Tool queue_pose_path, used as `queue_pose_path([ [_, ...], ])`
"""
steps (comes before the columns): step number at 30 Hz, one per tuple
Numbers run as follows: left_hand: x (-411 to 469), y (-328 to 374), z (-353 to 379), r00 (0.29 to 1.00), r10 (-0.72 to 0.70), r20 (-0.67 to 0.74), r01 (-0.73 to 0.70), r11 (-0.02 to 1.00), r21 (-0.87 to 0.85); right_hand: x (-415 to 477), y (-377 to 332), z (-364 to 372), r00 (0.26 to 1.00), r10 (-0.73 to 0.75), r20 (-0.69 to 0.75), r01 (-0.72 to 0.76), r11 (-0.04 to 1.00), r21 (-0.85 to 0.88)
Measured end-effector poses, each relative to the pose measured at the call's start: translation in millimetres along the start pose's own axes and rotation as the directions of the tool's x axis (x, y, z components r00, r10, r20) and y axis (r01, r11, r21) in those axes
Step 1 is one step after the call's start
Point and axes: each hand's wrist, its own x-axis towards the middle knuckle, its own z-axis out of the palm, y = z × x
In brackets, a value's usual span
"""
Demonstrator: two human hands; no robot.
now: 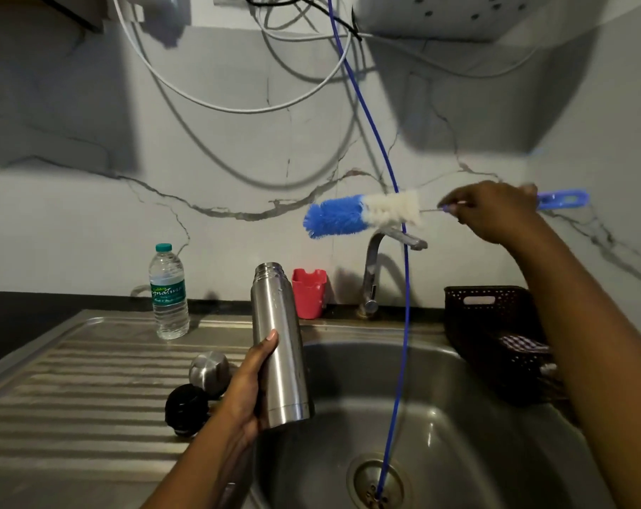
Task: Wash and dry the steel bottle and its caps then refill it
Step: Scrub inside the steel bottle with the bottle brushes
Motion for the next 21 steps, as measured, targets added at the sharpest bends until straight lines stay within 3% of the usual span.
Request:
queue_pose_path([
  [3,-2.1,-2.3,3.9,1.000,-0.004,0.022,0.004,1.000,0.018,-53.6,24.9,9.4,0.997,0.018,0.074,-0.045,0.925,0.378],
  [5,-3.2,-5.4,6.2,0.999,-0.012,0.043,0.011,1.000,0.028,-80.7,32.5,26.0,0.998,-0.001,0.056,-0.025,0.880,0.474],
  [14,1.1,-14.0,5.3,0.998,0.011,0.059,-0.017,0.995,0.102,-113.0,17.7,89.9,0.995,-0.090,-0.046,0.101,0.924,0.368],
  [21,8.5,-13.3,-2.8,0.992,-0.018,0.123,0.005,0.994,0.109,-118.1,49.3,109.4,0.996,-0.026,-0.090,0.068,0.859,0.507],
])
